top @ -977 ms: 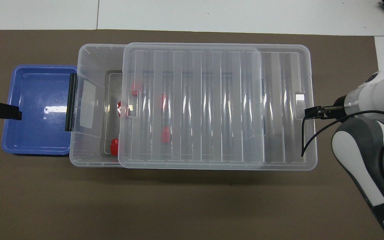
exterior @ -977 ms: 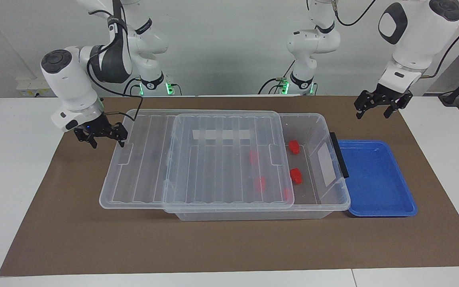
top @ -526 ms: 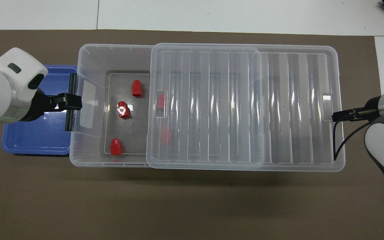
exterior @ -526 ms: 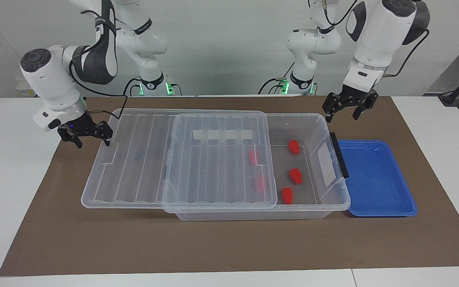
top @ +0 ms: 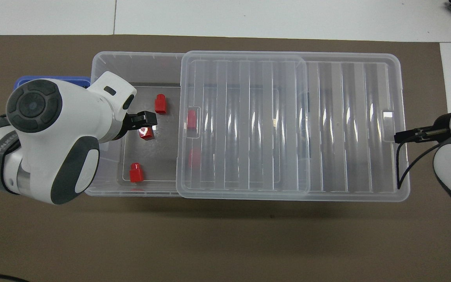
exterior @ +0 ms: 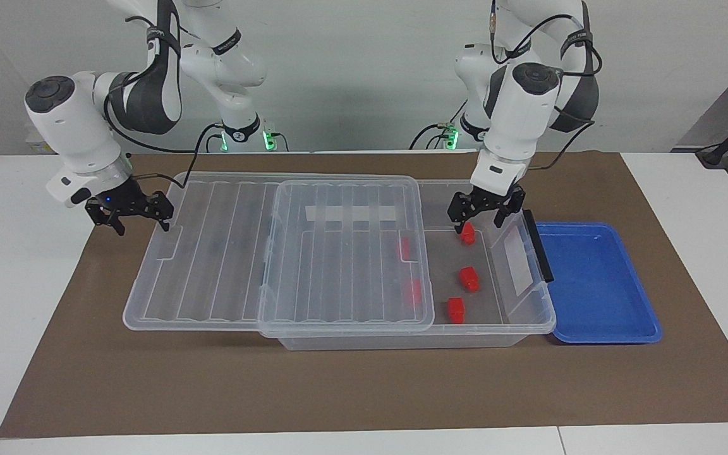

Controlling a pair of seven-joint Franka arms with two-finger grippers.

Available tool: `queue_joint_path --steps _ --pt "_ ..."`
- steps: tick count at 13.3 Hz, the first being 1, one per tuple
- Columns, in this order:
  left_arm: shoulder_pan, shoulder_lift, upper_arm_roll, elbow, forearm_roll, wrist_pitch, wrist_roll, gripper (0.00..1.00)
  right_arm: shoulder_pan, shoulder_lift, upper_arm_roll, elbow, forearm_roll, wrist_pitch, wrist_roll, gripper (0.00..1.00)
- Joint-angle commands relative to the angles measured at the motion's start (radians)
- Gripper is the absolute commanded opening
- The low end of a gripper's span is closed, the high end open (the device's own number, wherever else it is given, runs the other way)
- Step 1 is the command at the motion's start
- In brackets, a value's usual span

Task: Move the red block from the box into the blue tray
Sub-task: 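Reach the left gripper into the opened box toward a red block, then close the left gripper on the red block inside the box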

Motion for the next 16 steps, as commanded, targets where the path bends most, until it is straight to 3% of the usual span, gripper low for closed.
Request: queue_joint_path --steps 1,7,10,16 --pt "-0.009 -0.033 0.009 -0.065 0.004 0.039 -0.010 1.00 -0.034 -0.011 0.001 -0.008 -0.008 0.014 -0.060 1.00" --pt "-0.013 -0.018 0.009 -0.171 0.002 0.178 -0.025 1.00 -0.043 0.003 0.003 0.040 -0.008 -0.009 -0.062 1.00" --pt "-0.035 0.048 0.010 -0.161 0.004 0.258 -0.059 1.00 -0.028 -0.009 0.005 0.073 -0.008 -0.047 -0.029 1.00" --pt "-0.022 0.188 0.013 -0.136 0.082 0.387 -0.060 1.00 0.057 -0.017 0.020 0.228 -0.007 -0.253 0.258 1.00"
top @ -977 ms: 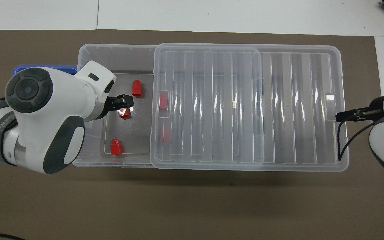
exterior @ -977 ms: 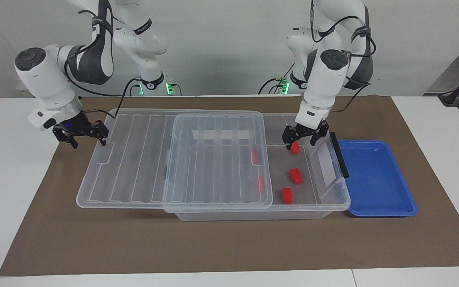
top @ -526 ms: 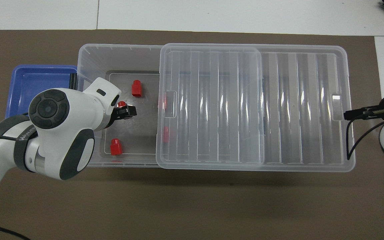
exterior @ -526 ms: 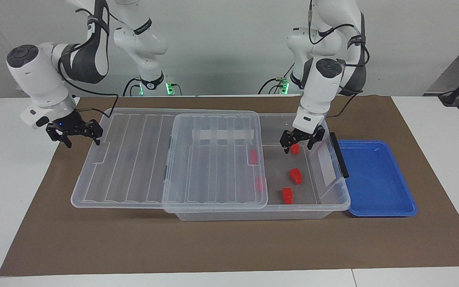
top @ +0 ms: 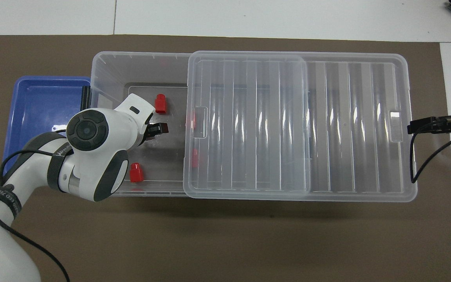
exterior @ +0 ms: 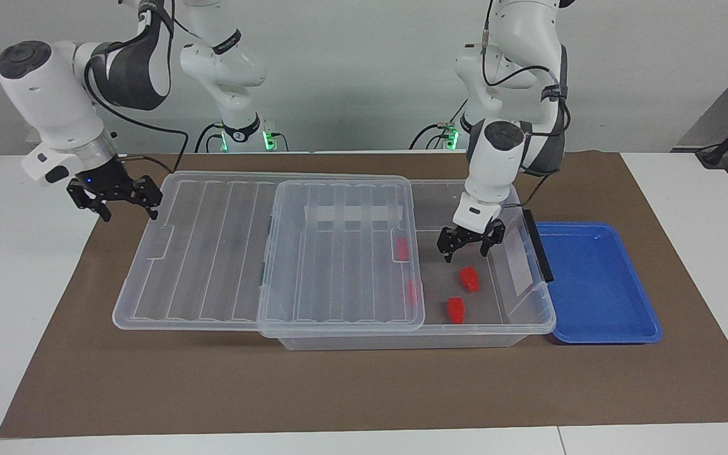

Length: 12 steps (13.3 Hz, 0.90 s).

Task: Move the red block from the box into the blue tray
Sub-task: 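Close the left gripper on the red block inside the box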

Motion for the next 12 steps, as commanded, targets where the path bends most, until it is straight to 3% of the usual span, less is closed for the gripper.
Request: queue_joint_path --steps 1,6,9,12 --pt "-0.009 0.069 0.011 0.016 0.026 0.071 -0.023 1.00 0.056 0.002 0.009 0.069 -0.008 -0.079 0.154 1.00" --pt "-0.002 0.101 0.016 0.011 0.028 0.118 -0.022 1.00 0.165 0.028 0.010 0.189 -0.053 -0.185 0.369 1.00" --pt "0.001 0.101 0.016 0.005 0.028 0.118 -0.022 0.95 0.172 0.037 0.010 0.232 -0.058 -0.231 0.381 1.00" --pt "0.006 0.101 0.016 0.003 0.028 0.117 -0.022 0.73 0.169 0.039 0.010 0.258 -0.056 -0.268 0.380 1.00"
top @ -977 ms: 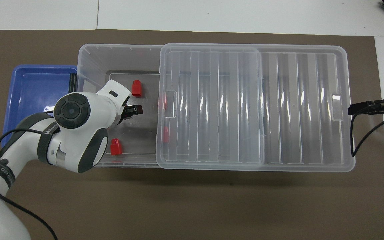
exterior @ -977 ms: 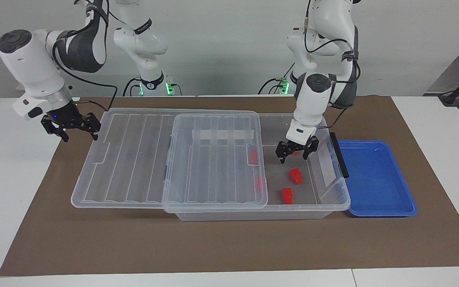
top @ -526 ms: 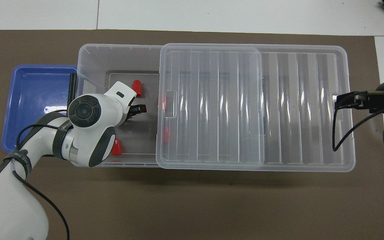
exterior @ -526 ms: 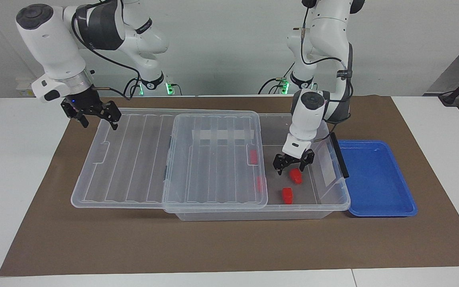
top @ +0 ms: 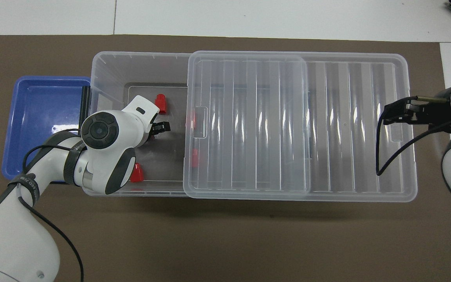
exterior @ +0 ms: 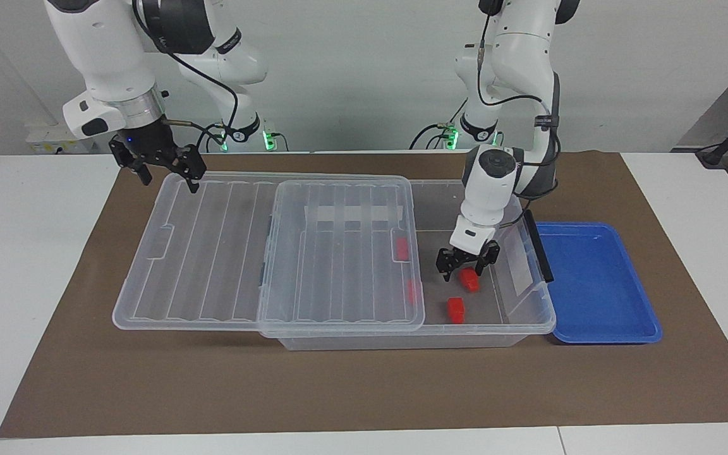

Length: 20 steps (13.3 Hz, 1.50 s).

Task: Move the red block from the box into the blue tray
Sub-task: 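Close the left gripper on the red block inside the box, then lift the red block and carry it over the blue tray with the left gripper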

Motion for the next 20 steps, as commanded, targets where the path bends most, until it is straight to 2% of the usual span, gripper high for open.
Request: queue_joint_path --steps 1,3,5,6,9,10,13,16,20 --pt "0.003 0.011 0.005 0.001 0.026 0.015 -0.021 0.64 -0.010 0.023 0.005 0.043 -0.013 -0.036 0.016 1.00" --pt "0.003 0.011 0.005 0.000 0.026 0.008 -0.023 0.40 -0.008 0.009 0.005 0.028 -0.015 -0.039 0.016 1.00" --pt "0.003 0.010 0.005 0.000 0.026 0.001 -0.024 0.03 -0.008 0.005 0.005 0.025 -0.015 -0.040 0.010 1.00" --pt "0.003 0.010 0.007 0.007 0.026 -0.012 -0.029 0.00 -0.008 0.003 0.005 0.019 -0.015 -0.040 0.009 1.00" --pt "0.003 0.008 0.007 0.020 0.024 -0.041 -0.041 0.00 -0.008 -0.005 0.005 0.005 -0.013 -0.032 0.012 1.00" --pt "0.001 0.002 0.007 0.044 0.026 -0.093 -0.067 0.00 -0.008 -0.005 0.005 0.005 -0.013 -0.032 0.013 1.00" --pt "-0.013 -0.035 0.004 0.150 0.024 -0.308 -0.121 0.00 -0.013 -0.005 0.005 -0.003 -0.013 -0.026 0.009 1.00" --pt "-0.013 -0.116 -0.001 0.221 0.012 -0.501 -0.133 0.00 -0.019 -0.006 0.004 -0.005 -0.012 -0.025 0.005 1.00" --pt "0.009 -0.145 0.010 0.447 -0.009 -0.848 -0.072 0.00 -0.045 -0.021 0.002 -0.047 -0.010 0.007 -0.004 0.98"
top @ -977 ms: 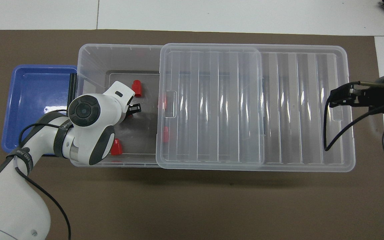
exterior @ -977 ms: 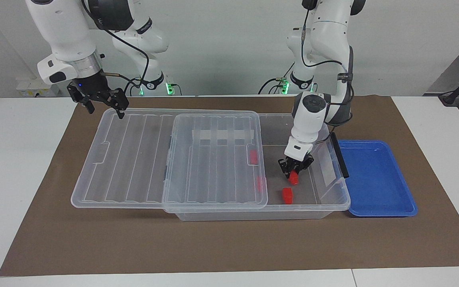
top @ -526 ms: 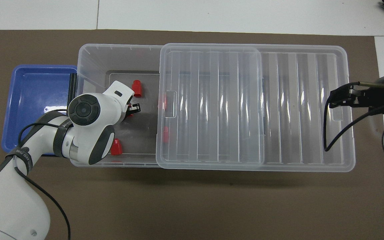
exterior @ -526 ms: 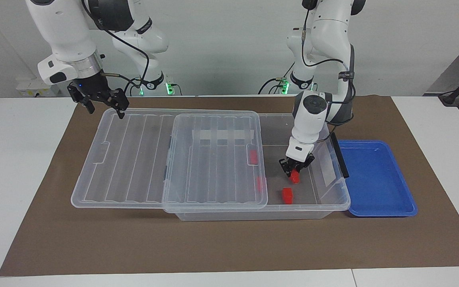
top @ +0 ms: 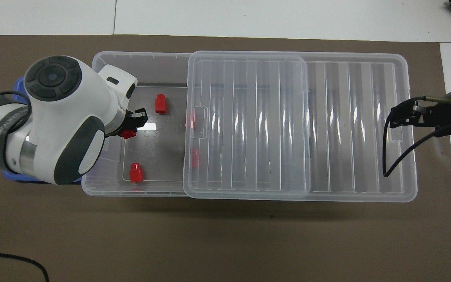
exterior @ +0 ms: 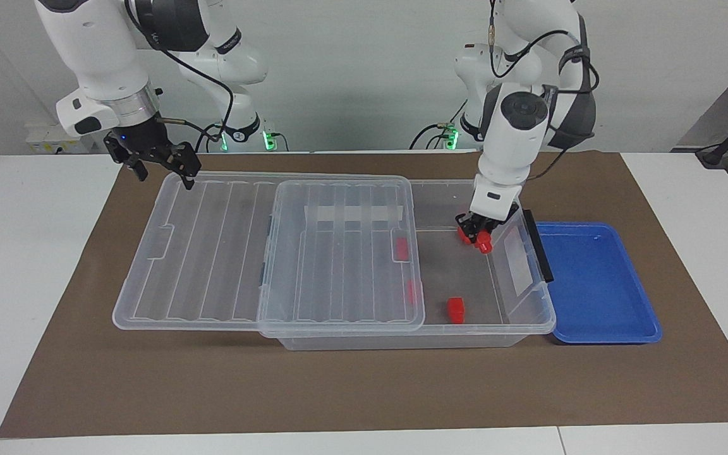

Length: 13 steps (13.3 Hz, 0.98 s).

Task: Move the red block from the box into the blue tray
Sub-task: 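Lift the red block and carry it over the blue tray with the left gripper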

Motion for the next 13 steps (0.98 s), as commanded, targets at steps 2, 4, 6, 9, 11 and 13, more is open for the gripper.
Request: queue_joint_path --steps 2,4,6,9,11,13 --pt "0.091 -0.018 0.004 0.126 -0.013 -0.195 0.156 0.00 -0.058 -0.047 0.002 -0.108 -0.010 0.091 -0.033 0.86" --pt "0.174 -0.060 0.013 0.118 -0.056 -0.213 0.321 0.00 -0.098 -0.051 0.001 -0.145 -0.005 0.124 -0.059 0.01" --pt "0.252 -0.070 0.011 0.112 -0.056 -0.224 0.483 0.00 -0.144 -0.067 0.001 -0.210 -0.004 0.182 -0.077 0.00" --pt "0.383 -0.107 0.011 -0.003 -0.055 -0.096 0.721 0.00 -0.204 -0.064 -0.001 -0.282 0.004 0.285 -0.120 0.00" --pt "0.433 -0.138 0.011 -0.127 -0.055 0.054 0.802 0.00 -0.216 -0.059 -0.001 -0.317 0.004 0.342 -0.133 0.00" --pt "0.467 -0.124 0.013 -0.210 -0.055 0.203 0.877 0.00 -0.215 -0.032 -0.001 -0.334 0.004 0.387 -0.133 0.00"
